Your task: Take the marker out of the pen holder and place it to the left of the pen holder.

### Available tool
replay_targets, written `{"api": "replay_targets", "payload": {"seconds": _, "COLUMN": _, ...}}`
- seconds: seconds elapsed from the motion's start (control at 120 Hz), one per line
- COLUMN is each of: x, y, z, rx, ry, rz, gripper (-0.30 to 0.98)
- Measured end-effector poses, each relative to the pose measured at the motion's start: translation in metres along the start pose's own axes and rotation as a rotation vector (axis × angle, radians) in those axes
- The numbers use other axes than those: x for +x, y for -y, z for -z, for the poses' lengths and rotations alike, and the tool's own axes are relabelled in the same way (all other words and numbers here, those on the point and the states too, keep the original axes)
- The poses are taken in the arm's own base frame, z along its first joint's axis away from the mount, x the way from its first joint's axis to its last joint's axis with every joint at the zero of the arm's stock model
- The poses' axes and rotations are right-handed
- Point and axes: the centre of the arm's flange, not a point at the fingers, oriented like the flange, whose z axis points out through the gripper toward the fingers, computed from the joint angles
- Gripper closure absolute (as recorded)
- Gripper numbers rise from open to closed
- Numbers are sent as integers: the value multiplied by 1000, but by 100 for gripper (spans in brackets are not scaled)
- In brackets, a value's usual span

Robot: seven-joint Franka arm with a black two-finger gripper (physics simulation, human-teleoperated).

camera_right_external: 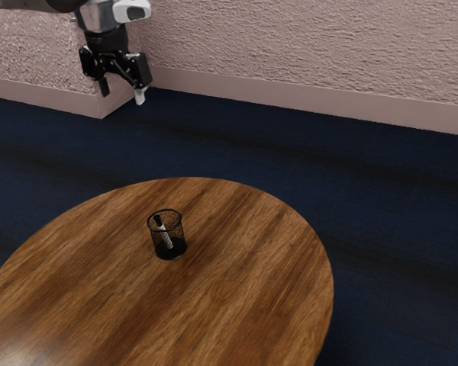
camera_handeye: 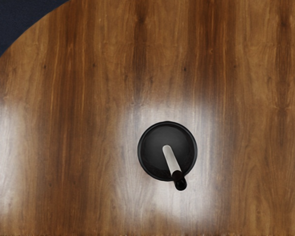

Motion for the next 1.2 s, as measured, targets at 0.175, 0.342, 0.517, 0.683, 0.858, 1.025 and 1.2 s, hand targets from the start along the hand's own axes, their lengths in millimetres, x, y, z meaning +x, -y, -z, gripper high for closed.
{"api": "replay_targets", "payload": {"seconds": 0.175, "x": 1, "y": -37, "z": 12, "rx": 50, "ry": -18, "rz": -71, "gripper": 0}}
{"api": "replay_targets", "payload": {"seconds": 0.342, "x": -15, "y": -27, "z": -27, "rx": 108, "ry": 16, "rz": -62, "gripper": 0}}
{"api": "replay_targets", "payload": {"seconds": 0.517, "x": -78, "y": -7, "z": -171, "rx": 108, "ry": -54, "rz": -118, "gripper": 0}}
{"api": "replay_targets", "payload": {"seconds": 0.683, "x": -59, "y": -2, "z": -208, "rx": 63, "ry": -207, "rz": -116, "gripper": 0}}
{"api": "replay_targets", "payload": {"seconds": 0.858, "x": -44, "y": 4, "z": -238, "rx": -79, "ry": -172, "rz": 60, "gripper": 0}}
{"api": "replay_targets", "payload": {"seconds": 1.025, "x": -35, "y": 1, "z": -265, "rx": -166, "ry": -25, "rz": 183, "gripper": 0}}
{"api": "replay_targets", "payload": {"seconds": 1.2, "x": -46, "y": -21, "z": -283, "rx": -205, "ry": 129, "rz": 228, "gripper": 1}}
